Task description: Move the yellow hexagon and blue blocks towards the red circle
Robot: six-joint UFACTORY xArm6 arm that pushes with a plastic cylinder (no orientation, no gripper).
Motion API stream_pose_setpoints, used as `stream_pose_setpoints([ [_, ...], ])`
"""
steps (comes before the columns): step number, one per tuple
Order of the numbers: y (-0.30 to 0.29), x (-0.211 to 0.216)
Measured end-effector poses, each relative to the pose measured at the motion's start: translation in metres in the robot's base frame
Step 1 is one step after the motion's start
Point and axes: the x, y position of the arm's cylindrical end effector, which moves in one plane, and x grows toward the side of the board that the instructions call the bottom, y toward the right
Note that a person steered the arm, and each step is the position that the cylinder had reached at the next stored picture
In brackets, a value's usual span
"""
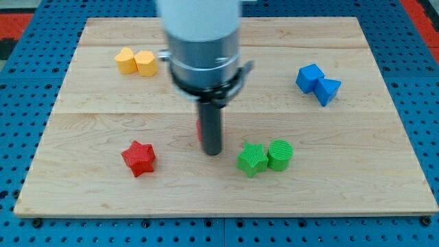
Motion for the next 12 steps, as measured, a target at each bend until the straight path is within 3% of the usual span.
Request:
stream_pose_setpoints([
  [1, -0.008, -0.058],
  [2, 0.08, -0.047],
  [3, 0.201, -0.069],
  [4, 0.235, -0.108],
  [5, 0.174, -0.117],
  [6, 0.103, -0.08],
  [7, 0.183, -0.125],
  [8, 0.204, -0.149],
  [10, 0.07, -0.129],
  [11, 0.103, -0.19],
  [12, -0.026, -0.218],
])
